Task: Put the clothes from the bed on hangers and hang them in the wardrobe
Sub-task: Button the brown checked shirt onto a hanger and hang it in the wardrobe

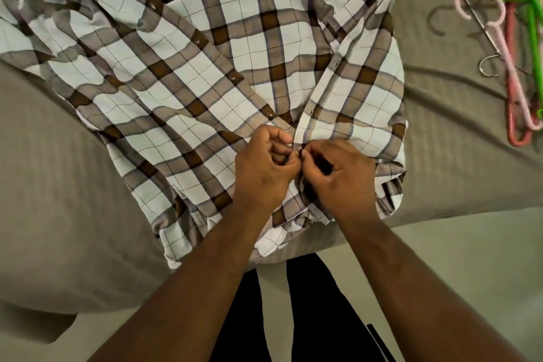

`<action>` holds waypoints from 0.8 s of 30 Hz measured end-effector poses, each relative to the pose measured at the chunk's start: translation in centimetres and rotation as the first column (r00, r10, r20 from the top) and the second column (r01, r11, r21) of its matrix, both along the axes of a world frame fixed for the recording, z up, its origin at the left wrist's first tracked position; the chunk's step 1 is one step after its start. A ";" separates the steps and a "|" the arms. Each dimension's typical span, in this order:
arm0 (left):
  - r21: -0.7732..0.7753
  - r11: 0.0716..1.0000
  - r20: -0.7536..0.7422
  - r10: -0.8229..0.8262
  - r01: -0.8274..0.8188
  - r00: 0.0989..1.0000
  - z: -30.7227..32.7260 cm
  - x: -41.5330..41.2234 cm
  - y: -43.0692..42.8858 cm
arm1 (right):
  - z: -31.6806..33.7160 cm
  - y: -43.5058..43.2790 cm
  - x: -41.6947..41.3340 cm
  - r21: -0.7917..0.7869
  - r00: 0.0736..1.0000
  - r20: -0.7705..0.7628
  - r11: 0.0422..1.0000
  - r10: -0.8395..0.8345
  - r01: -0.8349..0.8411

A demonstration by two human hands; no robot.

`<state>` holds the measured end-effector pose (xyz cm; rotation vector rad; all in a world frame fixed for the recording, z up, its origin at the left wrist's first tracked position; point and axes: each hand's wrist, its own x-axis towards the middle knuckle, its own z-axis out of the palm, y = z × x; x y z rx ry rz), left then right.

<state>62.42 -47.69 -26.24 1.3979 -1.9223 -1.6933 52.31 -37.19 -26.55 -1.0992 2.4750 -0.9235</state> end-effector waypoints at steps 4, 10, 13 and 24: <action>0.146 0.982 -0.047 0.125 -0.117 0.991 0.0 0.2 0.0 | 0.4 -0.9 0.9 0.019 0.728 0.607 0.922 -0.319 0.387; 0.218 0.973 0.056 0.062 -0.073 0.996 -0.5 1.7 0.3 | 1.8 -1.1 -0.4 0.328 0.196 0.893 0.883 -0.406 0.336; 0.145 0.989 0.155 -0.007 -0.016 0.988 -0.6 2.0 0.9 | 3.1 -1.5 -1.4 0.274 0.610 0.691 0.921 -0.388 0.275; -0.146 0.989 0.347 0.035 0.017 0.937 0.7 -0.3 -1.6 | -0.7 -6.1 -2.2 0.400 0.941 0.214 0.902 -0.264 0.162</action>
